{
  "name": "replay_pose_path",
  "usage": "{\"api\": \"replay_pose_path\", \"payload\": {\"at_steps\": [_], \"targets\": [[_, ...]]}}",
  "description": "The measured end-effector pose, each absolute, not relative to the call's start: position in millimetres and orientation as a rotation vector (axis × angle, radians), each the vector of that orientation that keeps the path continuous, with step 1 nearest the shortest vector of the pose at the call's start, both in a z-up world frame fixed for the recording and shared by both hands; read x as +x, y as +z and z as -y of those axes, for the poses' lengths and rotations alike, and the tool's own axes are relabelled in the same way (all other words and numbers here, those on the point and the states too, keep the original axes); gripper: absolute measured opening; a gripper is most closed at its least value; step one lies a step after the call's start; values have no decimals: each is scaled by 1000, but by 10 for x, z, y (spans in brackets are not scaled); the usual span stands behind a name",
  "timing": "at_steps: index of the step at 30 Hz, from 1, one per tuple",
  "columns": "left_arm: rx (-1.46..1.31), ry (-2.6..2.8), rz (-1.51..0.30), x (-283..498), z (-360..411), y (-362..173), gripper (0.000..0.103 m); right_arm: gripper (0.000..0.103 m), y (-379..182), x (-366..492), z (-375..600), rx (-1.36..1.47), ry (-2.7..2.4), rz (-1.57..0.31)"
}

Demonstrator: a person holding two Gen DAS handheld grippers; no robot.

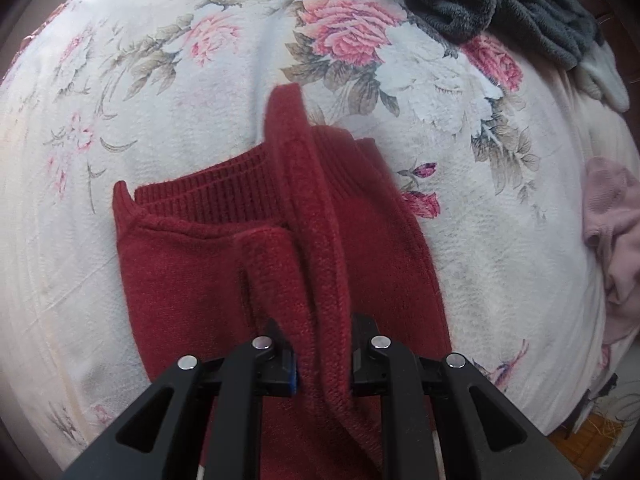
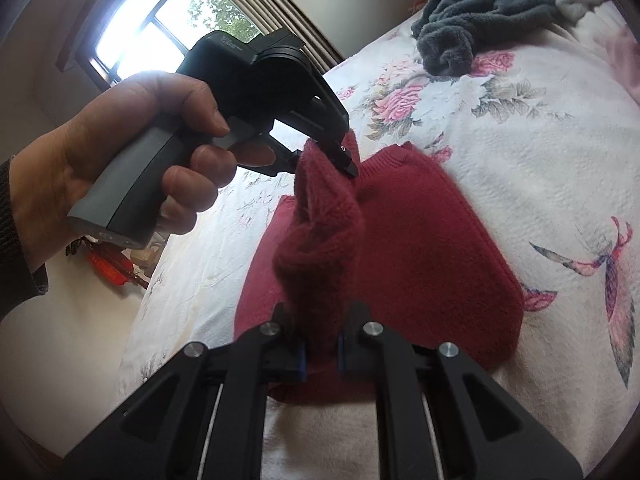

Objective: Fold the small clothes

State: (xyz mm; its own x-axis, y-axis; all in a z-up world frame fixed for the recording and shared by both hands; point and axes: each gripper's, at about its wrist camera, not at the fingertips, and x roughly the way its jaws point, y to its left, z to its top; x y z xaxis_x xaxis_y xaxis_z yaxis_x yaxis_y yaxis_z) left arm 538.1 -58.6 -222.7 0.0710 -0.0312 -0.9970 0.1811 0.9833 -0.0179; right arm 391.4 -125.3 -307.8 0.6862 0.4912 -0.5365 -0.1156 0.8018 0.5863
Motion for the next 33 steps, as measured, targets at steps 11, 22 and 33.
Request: {"api": "replay_pose_path", "payload": {"at_steps": [11,22,33], "targets": [[169,-96,-1475,5390,839,-2393,15,8,-3203,3923,1438,584,323,-790],[207,-90,-1430,5368,941,-2446,16,8,-3277,3929,1465,573,297,-806],[191,-115,-1400,5358,991,-2452,30,9,-3391,3975,1543,629,295,-833]]}}
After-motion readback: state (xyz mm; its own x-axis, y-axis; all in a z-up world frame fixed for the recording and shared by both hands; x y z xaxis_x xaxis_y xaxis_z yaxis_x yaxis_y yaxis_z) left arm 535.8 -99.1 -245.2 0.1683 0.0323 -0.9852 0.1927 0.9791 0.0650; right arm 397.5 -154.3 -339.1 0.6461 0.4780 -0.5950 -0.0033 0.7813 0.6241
